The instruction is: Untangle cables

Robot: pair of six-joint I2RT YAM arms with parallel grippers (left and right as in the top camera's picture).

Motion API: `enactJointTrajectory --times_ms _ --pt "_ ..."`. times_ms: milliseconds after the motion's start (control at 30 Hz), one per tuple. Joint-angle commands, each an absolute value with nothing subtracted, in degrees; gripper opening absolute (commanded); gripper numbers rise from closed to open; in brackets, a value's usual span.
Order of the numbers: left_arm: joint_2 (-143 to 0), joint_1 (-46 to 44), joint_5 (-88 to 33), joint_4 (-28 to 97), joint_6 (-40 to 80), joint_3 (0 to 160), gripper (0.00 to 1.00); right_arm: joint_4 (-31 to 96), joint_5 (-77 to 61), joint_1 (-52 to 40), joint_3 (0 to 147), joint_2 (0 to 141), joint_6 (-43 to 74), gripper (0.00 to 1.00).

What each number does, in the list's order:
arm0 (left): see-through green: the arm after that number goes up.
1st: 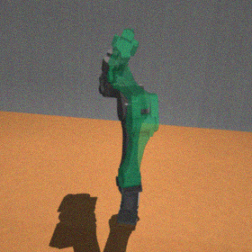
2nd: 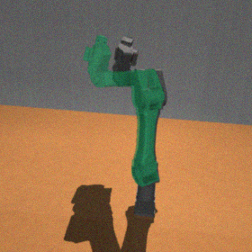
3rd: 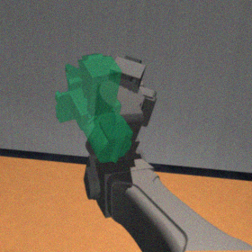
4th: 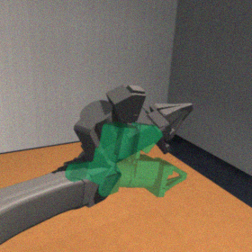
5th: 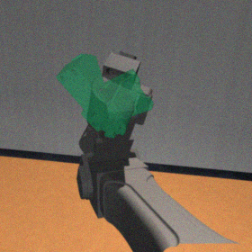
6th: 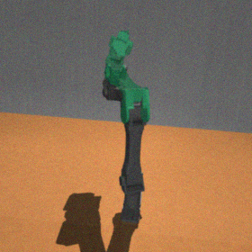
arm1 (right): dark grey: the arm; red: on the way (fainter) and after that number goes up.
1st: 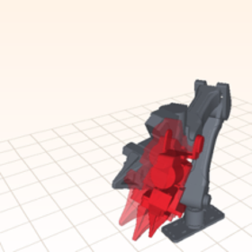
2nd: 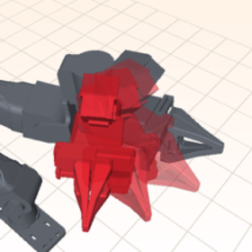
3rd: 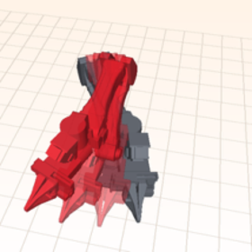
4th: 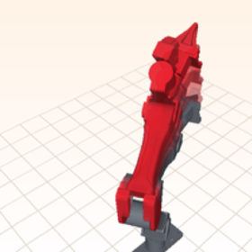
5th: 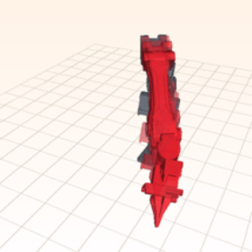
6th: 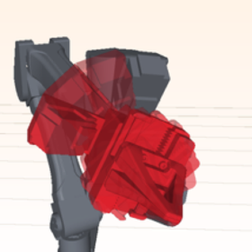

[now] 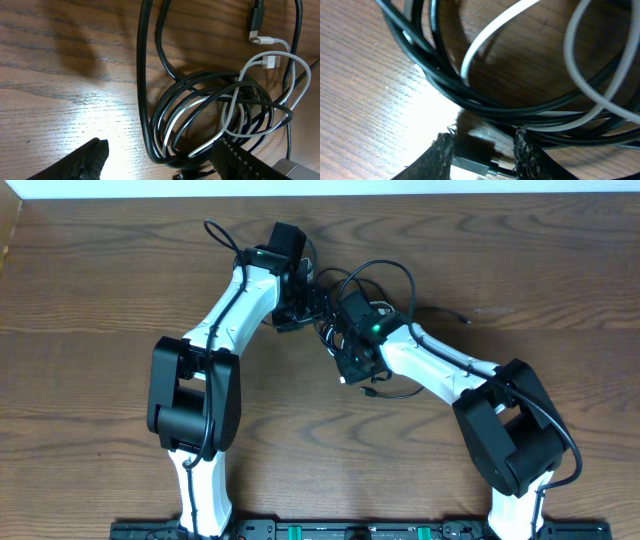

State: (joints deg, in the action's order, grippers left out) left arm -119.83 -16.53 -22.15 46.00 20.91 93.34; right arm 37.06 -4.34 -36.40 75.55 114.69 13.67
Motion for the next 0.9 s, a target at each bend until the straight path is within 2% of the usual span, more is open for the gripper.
enactJointTrajectory --times_ms 0,100,233,333,767,867 --pt "-120.8 -16.2 -21.4 46.1 20.3 92.8 0.72 37.5 -5.5 -37.9 76.0 116.6 14.7 0.38" --pt "-120.8 -16.2 -21.4 46.1 20.3 92.8 0.72 36.5 -5.5 -38.2 76.0 117.0 10.3 0.43" --pt "-120.8 -16.2 -21.4 46.0 19.8 92.8 0.72 32.8 -3.1 -38.3 76.0 119.4 0.7 0.55" --pt "-120.8 -16.2 -21.4 46.3 18.4 92.8 0.72 30.9 -2.9 -38.0 76.0 119.9 -3.5 0.58" --pt "-120.8 -16.2 -20.9 47.0 17.6 92.8 0.72 27.3 2.9 -36.8 76.0 119.9 -27.2 0.54" --pt "-120.8 -16.1 -20.9 47.0 17.6 92.8 0.72 27.0 2.5 -36.6 76.0 119.9 -27.0 0.47"
